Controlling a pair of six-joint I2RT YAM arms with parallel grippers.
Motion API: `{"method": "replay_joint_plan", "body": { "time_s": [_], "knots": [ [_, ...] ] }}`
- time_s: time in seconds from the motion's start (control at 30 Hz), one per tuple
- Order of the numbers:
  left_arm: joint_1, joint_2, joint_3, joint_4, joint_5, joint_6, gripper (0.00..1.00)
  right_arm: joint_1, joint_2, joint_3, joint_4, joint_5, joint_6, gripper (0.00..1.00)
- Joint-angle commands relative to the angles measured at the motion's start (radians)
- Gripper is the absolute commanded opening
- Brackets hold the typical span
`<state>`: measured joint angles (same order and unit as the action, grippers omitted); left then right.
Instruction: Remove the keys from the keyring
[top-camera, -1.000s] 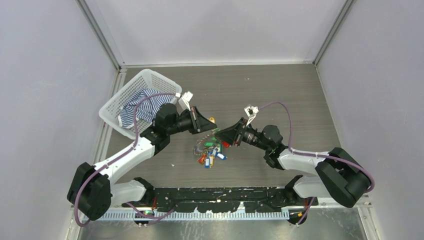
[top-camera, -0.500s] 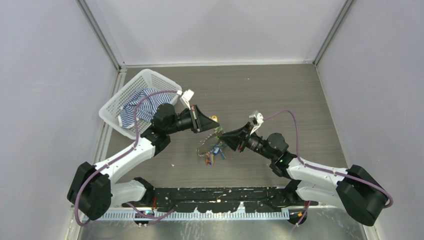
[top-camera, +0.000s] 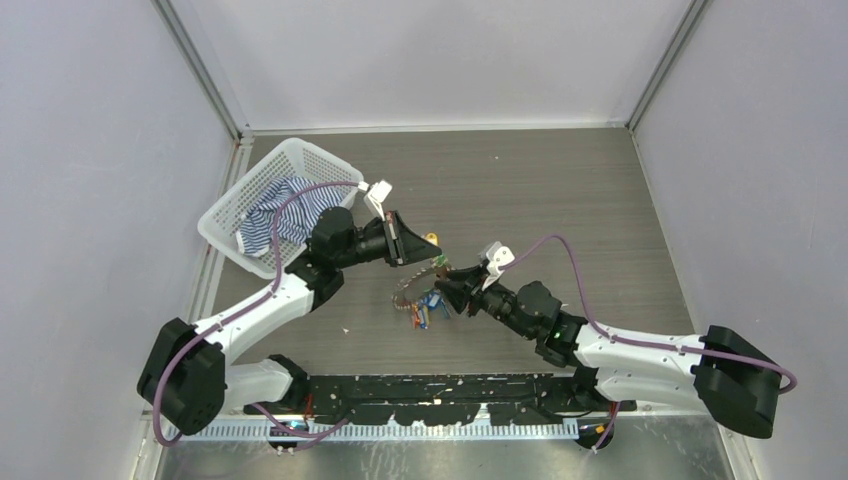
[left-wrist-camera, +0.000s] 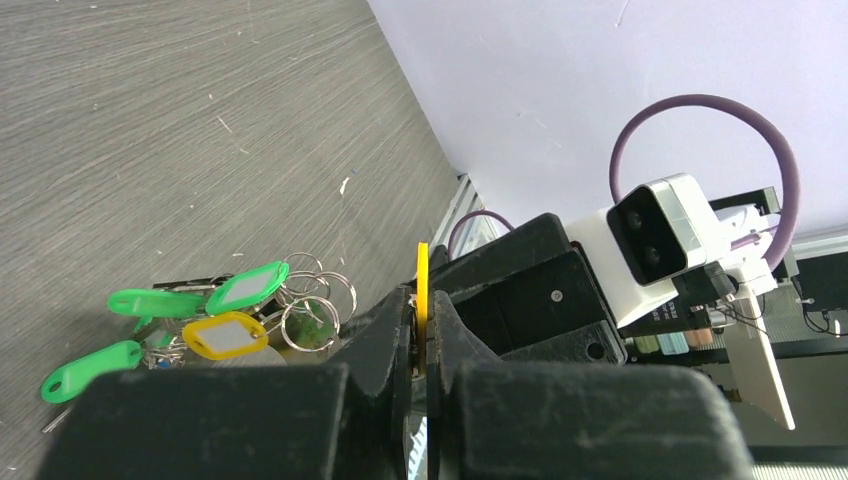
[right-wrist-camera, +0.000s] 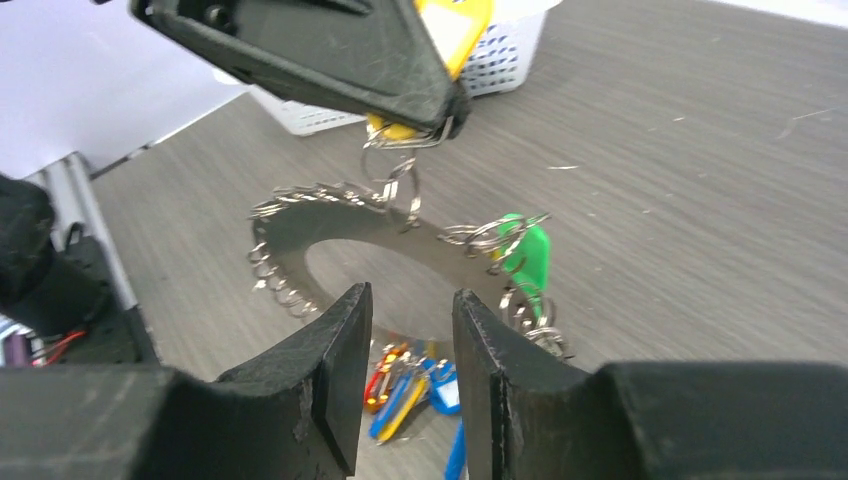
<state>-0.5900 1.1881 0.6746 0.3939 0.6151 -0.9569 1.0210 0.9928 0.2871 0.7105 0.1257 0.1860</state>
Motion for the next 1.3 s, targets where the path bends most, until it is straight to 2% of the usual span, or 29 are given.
{"method": "replay_joint_plan", "body": {
  "time_s": [0.0,0.47,0.63,1.0,1.17,1.27],
  "knots": [
    [-0.005,-0.008,0.034,0.11,0.027,0.004,0.01,0.019,0.008,0.033,0.101,0.155,-0.113,0.41],
    [-0.035,-0.025,0.058,0.011,-0.103,-0.005,0.0,0.109,0.118,0.053,0.235,0.311,-0.255,0.41],
    [-0.054,-0.038,0.068,-0.029,-0.154,-0.018,0.0,0.124,0.175,0.065,0.305,0.338,-0.286,0.37],
    [-0.058,-0.053,0.067,-0.032,-0.177,-0.036,0.01,0.151,0.247,0.073,0.393,0.412,-0.329,0.35],
    [-0.058,-0.056,0.065,-0.033,-0.175,-0.036,0.01,0.154,0.269,0.076,0.421,0.423,-0.342,0.24],
    [-0.059,-0.059,0.062,-0.035,-0.177,-0.033,0.0,0.158,0.274,0.081,0.421,0.43,-0.345,0.08]
  ]
}}
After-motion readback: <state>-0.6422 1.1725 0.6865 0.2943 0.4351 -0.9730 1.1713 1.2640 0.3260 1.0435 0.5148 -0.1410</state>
